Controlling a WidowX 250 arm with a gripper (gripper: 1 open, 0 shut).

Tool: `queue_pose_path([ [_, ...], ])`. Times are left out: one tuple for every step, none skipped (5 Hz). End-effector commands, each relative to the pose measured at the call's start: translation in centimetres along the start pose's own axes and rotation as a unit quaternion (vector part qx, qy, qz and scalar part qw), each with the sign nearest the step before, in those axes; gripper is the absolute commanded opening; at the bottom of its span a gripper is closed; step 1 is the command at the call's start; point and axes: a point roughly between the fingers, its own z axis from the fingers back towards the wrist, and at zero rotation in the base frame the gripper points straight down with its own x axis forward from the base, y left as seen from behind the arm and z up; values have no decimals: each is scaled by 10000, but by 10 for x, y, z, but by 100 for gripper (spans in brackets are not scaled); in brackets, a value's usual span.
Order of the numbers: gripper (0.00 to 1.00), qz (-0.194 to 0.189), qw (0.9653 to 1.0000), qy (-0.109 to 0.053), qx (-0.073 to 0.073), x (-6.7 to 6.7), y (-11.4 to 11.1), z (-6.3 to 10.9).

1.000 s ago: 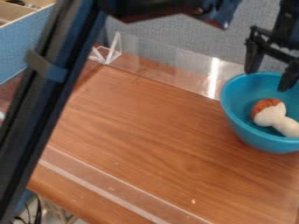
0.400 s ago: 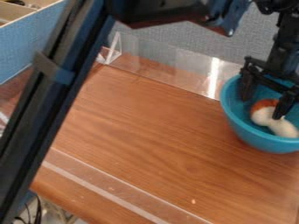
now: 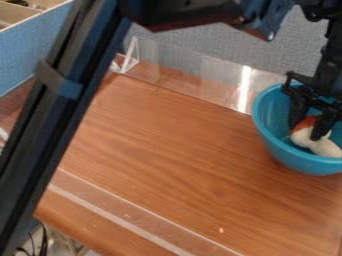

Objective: Remove the mushroom from inside the blue bowl and put it on the table

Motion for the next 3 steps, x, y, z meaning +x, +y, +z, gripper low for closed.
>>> queue_pose_path([
  [0, -232, 9975, -675, -17, -8, -3, 60],
  [0, -408, 9965, -729, -24, -9, -3, 67],
  [0, -699, 9950, -710, -37, -6, -10, 61],
])
